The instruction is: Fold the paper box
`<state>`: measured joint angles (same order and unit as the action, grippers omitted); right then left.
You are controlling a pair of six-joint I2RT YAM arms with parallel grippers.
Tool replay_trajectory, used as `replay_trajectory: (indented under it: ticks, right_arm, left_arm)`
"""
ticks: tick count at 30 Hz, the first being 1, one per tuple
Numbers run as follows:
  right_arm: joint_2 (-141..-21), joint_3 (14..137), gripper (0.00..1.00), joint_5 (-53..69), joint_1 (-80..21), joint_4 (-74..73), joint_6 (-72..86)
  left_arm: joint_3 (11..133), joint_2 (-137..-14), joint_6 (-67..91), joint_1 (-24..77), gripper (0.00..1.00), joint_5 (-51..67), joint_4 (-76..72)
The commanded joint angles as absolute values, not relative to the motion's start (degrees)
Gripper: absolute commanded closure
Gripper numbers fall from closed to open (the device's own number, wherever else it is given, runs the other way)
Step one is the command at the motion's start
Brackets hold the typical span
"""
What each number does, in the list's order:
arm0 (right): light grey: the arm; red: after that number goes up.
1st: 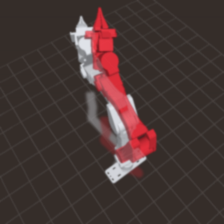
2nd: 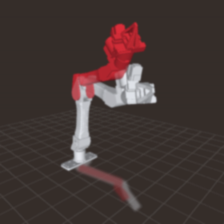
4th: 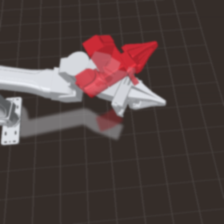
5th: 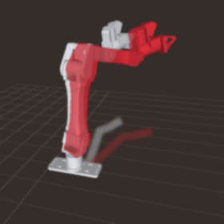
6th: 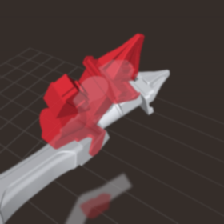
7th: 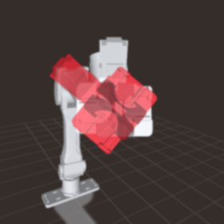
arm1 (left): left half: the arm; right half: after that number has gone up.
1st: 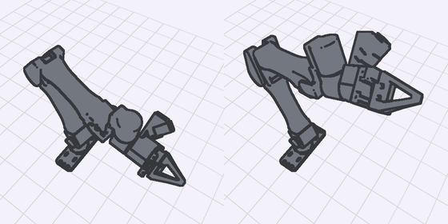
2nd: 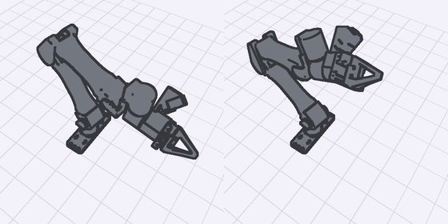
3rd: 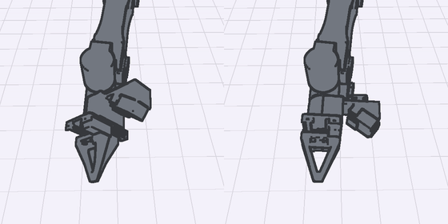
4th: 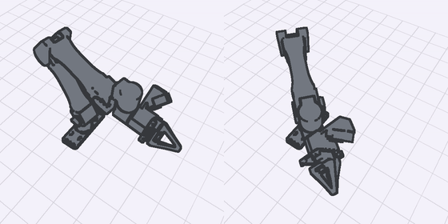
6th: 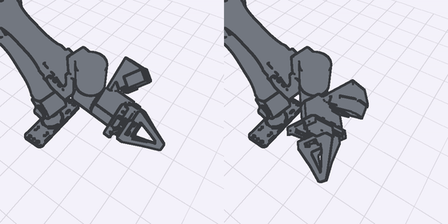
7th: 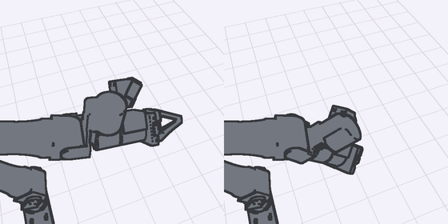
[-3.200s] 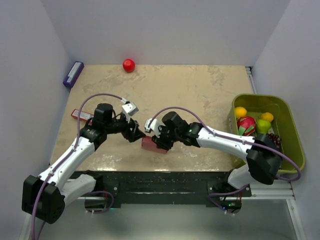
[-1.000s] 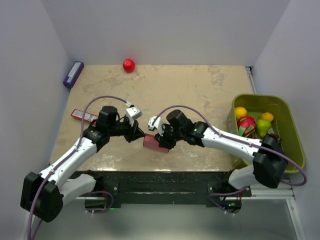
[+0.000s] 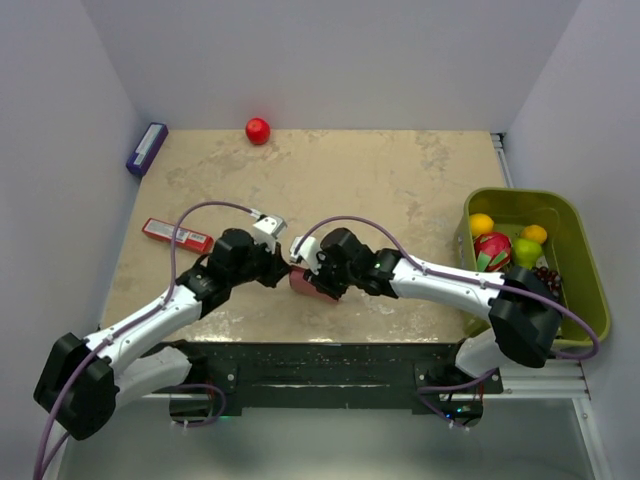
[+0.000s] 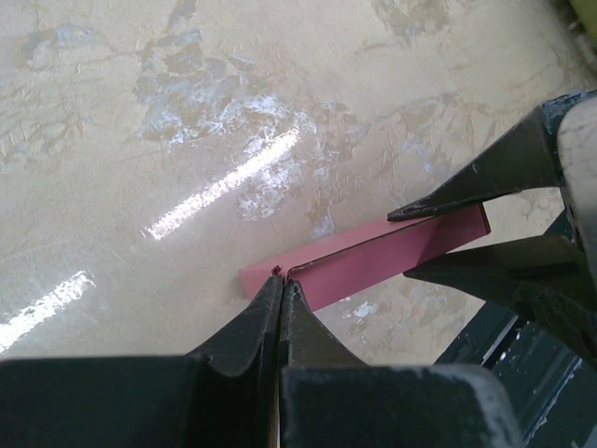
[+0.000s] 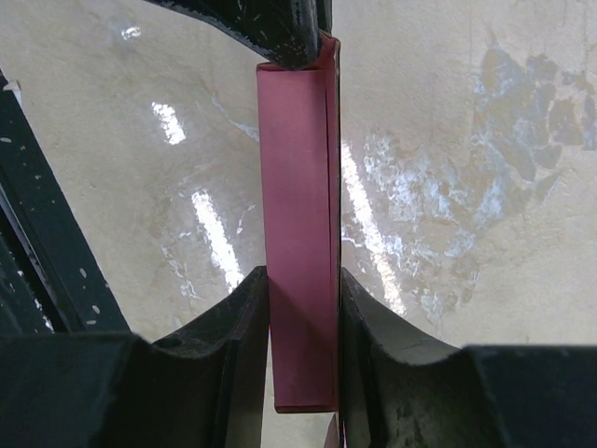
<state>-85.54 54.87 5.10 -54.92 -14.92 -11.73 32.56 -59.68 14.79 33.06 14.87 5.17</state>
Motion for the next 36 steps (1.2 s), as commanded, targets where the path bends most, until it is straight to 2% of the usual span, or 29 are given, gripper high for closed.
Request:
replay_trajectory:
  ticks: [1, 16, 26, 36]
  right_arm:
    - [-85.78, 55.37, 0.72, -1.93, -54.58, -10.81, -10.37]
    - [-89.91, 56.25, 0.72, -5.54, -55.28, -11.43, -10.37]
    - [-89.39, 55.81, 0.71, -4.31, -55.2, -11.34, -10.81]
    - [-88.77, 55.46, 0.7, -2.38, -55.11, -11.07, -11.07]
  left_arm:
    - [28.92, -58.27, 22.32, 37.25, 1.0, 9.77, 0.89]
    - [25.31, -63.1, 28.3, 48.07, 1.0, -3.33, -5.28]
    - [23.04, -63.19, 24.44, 49.39, 1.0, -7.56, -4.83]
    - [17.32, -61.61, 22.94, 49.83, 1.0, -8.43, -11.25]
